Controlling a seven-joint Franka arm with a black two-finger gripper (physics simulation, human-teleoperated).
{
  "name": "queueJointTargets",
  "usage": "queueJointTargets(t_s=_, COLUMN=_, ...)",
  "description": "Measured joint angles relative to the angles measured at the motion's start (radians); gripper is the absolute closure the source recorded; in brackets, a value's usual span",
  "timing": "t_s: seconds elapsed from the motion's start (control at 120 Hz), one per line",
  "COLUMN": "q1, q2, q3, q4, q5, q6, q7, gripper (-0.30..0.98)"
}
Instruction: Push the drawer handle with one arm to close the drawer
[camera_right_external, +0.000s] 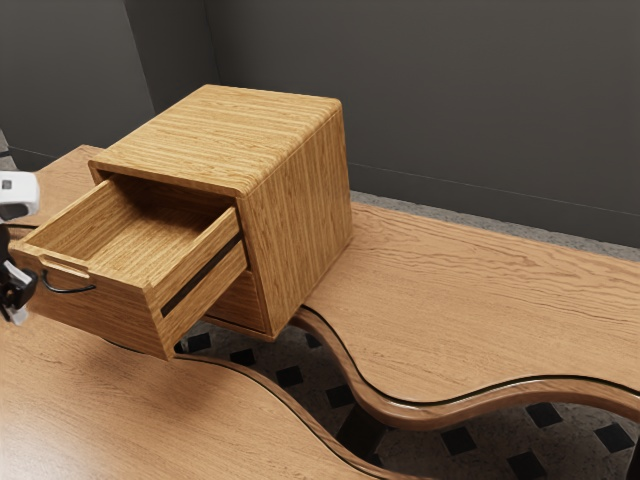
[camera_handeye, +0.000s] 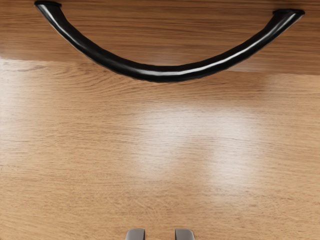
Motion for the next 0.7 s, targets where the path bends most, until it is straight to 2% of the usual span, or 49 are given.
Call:
queueJointTargets(t_s=0.258, q1=-0.005, q2=0.007, q3=0.031, q4=-0.004, q5=0.038, q6=0.022, q7=0.032, gripper=0.77)
queueJointTargets(t_s=0.7, q1=-0.032, q2=0.114, q3=0.031, q4=0.041, q5=0.031, q6=0.071, q7=0.06, gripper=0.78)
